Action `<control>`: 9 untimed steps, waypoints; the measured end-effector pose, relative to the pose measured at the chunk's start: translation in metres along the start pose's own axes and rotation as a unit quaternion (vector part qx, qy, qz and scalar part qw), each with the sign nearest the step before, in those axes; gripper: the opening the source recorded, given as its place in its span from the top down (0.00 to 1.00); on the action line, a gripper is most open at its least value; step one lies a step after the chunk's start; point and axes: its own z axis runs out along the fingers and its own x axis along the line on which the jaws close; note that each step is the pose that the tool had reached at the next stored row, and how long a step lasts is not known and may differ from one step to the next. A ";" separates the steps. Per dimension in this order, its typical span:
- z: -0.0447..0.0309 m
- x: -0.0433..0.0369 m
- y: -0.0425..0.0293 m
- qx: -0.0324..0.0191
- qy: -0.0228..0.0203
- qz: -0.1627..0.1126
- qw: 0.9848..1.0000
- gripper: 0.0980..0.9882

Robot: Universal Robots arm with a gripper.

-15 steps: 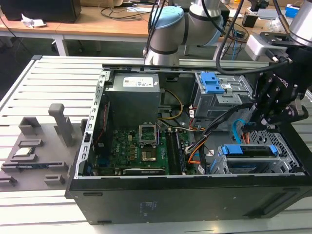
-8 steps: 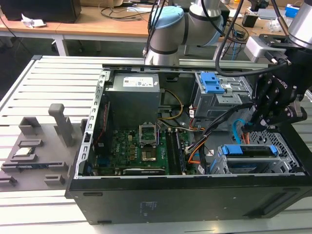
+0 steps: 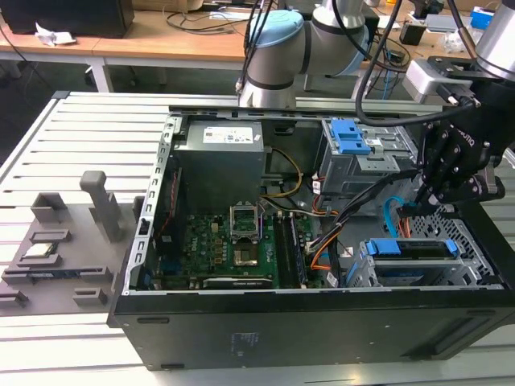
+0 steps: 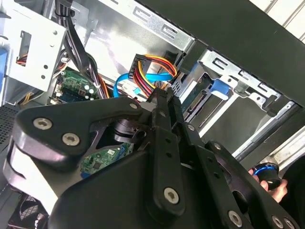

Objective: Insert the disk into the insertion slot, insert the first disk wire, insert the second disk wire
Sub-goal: 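Insert the first disk wire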

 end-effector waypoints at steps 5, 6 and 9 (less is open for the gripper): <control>0.0004 0.0091 -0.0002 0.000 0.000 0.000 1.000 0.92; 0.0005 0.0121 -0.0003 0.000 0.000 0.000 1.000 0.92; 0.0019 0.0350 -0.0008 0.000 0.000 0.000 1.000 0.92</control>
